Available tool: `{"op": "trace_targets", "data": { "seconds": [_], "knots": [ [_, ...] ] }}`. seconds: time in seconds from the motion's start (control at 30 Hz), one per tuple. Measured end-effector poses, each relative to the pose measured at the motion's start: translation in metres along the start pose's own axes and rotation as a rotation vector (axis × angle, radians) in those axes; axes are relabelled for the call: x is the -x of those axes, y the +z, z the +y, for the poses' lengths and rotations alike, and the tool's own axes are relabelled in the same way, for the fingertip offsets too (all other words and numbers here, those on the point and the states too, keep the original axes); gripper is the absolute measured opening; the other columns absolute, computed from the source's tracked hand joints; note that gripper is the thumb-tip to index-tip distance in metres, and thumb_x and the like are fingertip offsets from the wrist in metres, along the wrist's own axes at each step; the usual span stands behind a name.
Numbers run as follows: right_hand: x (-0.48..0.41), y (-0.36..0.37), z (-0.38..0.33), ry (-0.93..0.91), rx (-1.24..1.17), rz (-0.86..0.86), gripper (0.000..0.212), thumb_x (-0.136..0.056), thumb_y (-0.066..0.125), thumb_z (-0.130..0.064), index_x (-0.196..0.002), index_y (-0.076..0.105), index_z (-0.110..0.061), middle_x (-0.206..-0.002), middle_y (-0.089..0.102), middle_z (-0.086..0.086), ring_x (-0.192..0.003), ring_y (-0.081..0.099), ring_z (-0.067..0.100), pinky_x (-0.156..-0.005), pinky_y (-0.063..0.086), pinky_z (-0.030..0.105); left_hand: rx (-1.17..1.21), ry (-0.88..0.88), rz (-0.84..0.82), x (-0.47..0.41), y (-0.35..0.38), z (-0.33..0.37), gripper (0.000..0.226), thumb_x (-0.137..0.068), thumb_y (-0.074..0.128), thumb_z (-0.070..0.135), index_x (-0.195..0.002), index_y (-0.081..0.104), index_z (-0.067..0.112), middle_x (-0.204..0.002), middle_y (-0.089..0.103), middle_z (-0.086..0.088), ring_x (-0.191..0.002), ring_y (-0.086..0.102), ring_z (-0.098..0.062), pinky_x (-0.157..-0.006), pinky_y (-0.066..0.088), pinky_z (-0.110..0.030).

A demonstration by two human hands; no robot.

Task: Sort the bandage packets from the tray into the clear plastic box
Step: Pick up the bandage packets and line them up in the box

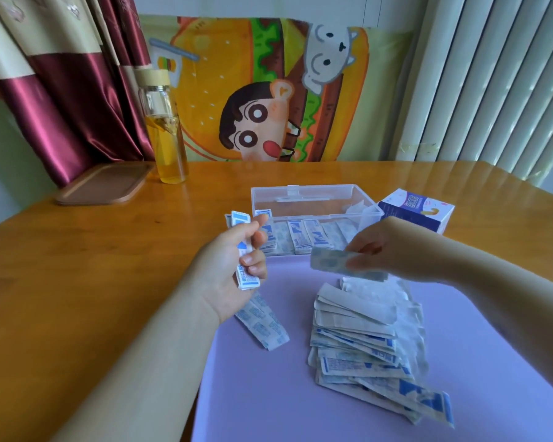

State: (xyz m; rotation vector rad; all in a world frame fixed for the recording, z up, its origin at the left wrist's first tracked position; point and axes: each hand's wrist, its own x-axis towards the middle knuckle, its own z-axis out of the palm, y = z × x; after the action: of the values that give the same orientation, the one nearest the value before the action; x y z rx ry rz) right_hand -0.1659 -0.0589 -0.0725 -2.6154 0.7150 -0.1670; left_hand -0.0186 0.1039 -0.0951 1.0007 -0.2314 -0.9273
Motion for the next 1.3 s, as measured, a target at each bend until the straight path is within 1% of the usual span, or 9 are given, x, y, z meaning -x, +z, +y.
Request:
{"op": "trace_targets", "data": {
  "seconds": [0.13,0.23,0.37,0.63,0.77,0.87,1.0,1.1,1.3],
  "knots": [
    [0.006,0.018,-0.019,0.113,-0.87,-0.068,0.017,-0.07,0.073,-0.024,-0.074,0.067,-0.009,-0.065,0.065,0.001,-0.059,0.057,0.008,-0.061,0.048,0.019,-0.084,-0.072,-0.066,0.002,0.006,-0.01,0.012,-0.084,0.062,0.027,-0.094,0.061,0.02,-0.069,0.048,0.007,-0.039,0.027,-0.003,-0.041,0.023,-0.014],
    [0.01,0.039,-0.036,0.215,-1.276,-0.221,0.017,-0.086,0.059,-0.018,-0.074,0.062,-0.007,-0.06,0.062,0.001,-0.051,0.051,0.007,-0.053,0.044,0.016,-0.13,-0.066,-0.157,0.005,0.011,-0.016,0.019,-0.072,0.068,0.029,-0.088,0.061,0.02,-0.068,0.048,0.007,-0.043,0.028,-0.002,-0.042,0.024,-0.013],
    [0.01,0.05,-0.045,0.27,-1.421,-0.237,0.037,-0.091,0.056,-0.021,-0.058,0.072,-0.014,-0.061,0.062,-0.002,-0.051,0.05,0.006,-0.051,0.043,0.016,-0.17,-0.035,-0.142,0.003,0.011,-0.021,0.015,-0.079,0.064,0.018,-0.094,0.063,0.013,-0.062,0.044,0.006,-0.041,0.032,-0.002,-0.04,0.026,-0.012],
    [0.008,0.062,-0.047,0.239,-1.385,-0.118,0.011,-0.089,0.06,-0.02,-0.091,0.059,-0.01,-0.08,0.057,0.007,-0.059,0.049,0.008,-0.052,0.044,0.015,-0.21,0.108,0.032,-0.003,0.01,-0.024,0.015,-0.073,0.07,0.016,-0.086,0.066,0.009,-0.04,0.037,0.008,-0.042,0.03,-0.005,-0.039,0.027,-0.014],
    [0.008,0.062,-0.05,0.218,-1.291,-0.122,0.013,-0.087,0.062,-0.025,-0.078,0.062,-0.015,-0.074,0.055,0.005,-0.06,0.047,0.008,-0.056,0.037,0.019,-0.201,0.071,-0.002,0.0,0.01,-0.024,0.025,-0.07,0.071,0.025,-0.09,0.068,0.01,-0.049,0.052,0.004,-0.043,0.039,-0.006,-0.041,0.031,-0.015],
    [0.006,0.058,-0.055,0.157,-1.097,-0.106,0.017,-0.083,0.068,-0.03,-0.076,0.063,-0.015,-0.061,0.05,-0.001,-0.057,0.039,0.009,-0.056,0.03,0.022,-0.194,0.026,-0.109,0.005,0.016,-0.024,0.021,-0.088,0.056,0.032,-0.093,0.07,0.017,-0.083,0.073,-0.006,-0.069,0.062,-0.018,-0.059,0.048,-0.025],
    [0.002,0.019,-0.034,-0.004,-0.465,0.026,0.004,-0.079,0.072,-0.029,-0.076,0.071,-0.027,-0.066,0.066,-0.013,-0.057,0.059,0.001,-0.058,0.046,0.02,0.065,0.001,0.003,0.002,0.015,-0.013,0.03,-0.097,0.046,0.029,-0.072,0.06,0.02,-0.056,0.057,0.007,-0.055,0.053,-0.008,-0.056,0.043,-0.021],
    [0.009,-0.006,-0.016,-0.053,0.018,-0.177,0.012,-0.079,0.07,-0.037,-0.09,0.071,-0.033,-0.086,0.072,-0.016,-0.076,0.065,-0.002,-0.068,0.049,0.012,0.247,-0.024,0.078,-0.005,0.004,-0.006,0.031,-0.097,0.044,0.025,-0.068,0.049,0.018,-0.049,0.04,0.007,-0.052,0.041,-0.008,-0.07,0.047,-0.025],
    [0.016,0.01,-0.007,-0.033,0.285,-0.303,0.054,-0.073,0.07,-0.053,-0.12,0.057,-0.03,-0.106,0.064,-0.013,-0.09,0.059,0.006,-0.082,0.048,0.023,0.283,-0.075,0.02,-0.001,0.009,-0.012,0.013,-0.096,0.049,0.019,-0.097,0.059,0.011,-0.06,0.05,0.002,-0.04,0.04,-0.005,-0.048,0.048,-0.017]
  ]
}}
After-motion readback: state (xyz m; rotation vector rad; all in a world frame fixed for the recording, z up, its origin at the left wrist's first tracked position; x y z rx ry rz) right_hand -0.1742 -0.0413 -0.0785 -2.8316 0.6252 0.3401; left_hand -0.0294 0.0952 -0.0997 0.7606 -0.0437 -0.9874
